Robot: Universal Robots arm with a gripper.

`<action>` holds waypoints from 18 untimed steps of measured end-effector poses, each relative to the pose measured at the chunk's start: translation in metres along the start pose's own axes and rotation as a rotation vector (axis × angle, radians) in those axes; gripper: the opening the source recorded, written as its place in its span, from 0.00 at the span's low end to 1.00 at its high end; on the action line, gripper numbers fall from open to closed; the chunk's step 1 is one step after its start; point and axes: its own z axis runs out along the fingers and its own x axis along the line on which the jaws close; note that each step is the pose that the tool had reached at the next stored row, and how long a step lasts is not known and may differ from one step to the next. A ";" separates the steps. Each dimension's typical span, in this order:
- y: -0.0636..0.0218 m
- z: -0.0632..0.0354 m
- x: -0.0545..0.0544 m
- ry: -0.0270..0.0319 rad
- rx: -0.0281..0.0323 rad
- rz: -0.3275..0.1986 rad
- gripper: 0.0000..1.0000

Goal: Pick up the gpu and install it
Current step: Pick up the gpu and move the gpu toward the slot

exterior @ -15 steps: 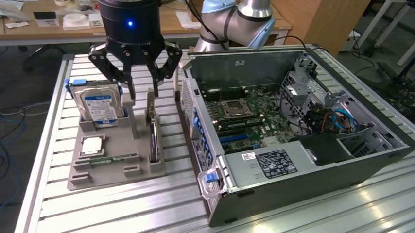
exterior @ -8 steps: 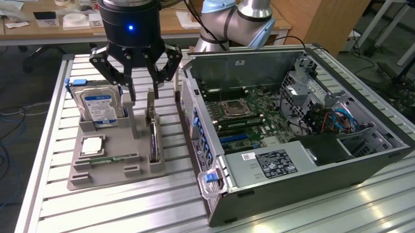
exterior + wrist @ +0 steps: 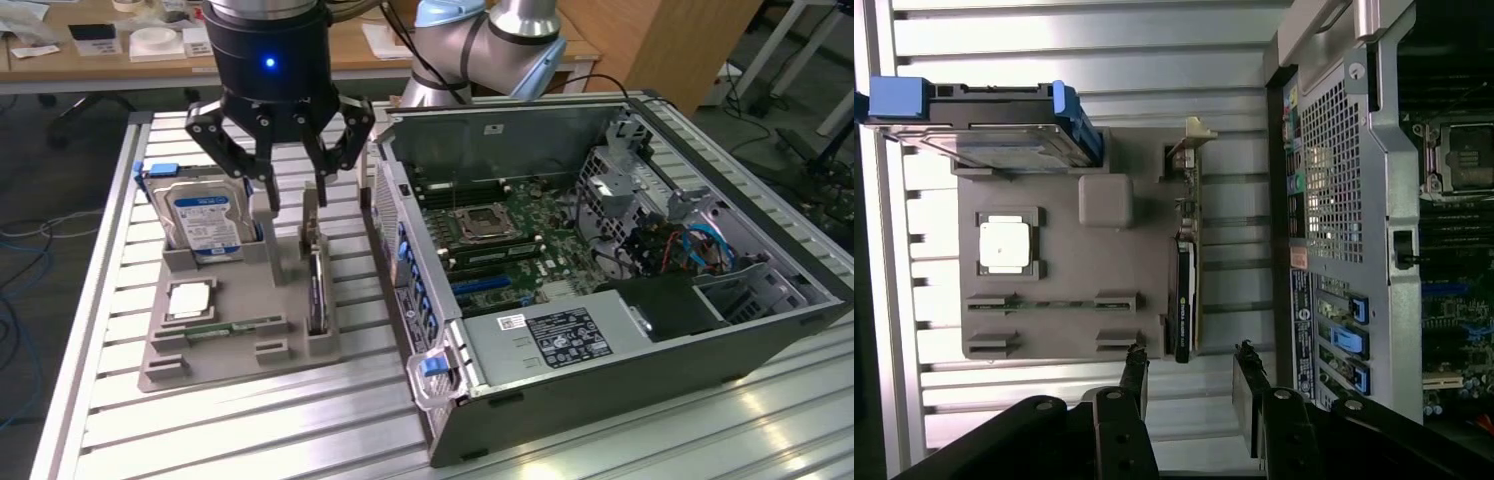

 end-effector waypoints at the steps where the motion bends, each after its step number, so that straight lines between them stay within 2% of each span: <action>1: 0.0000 0.0001 0.000 0.0002 0.0002 0.000 0.47; 18: -0.0003 0.0065 0.000 0.0000 0.0000 0.000 0.47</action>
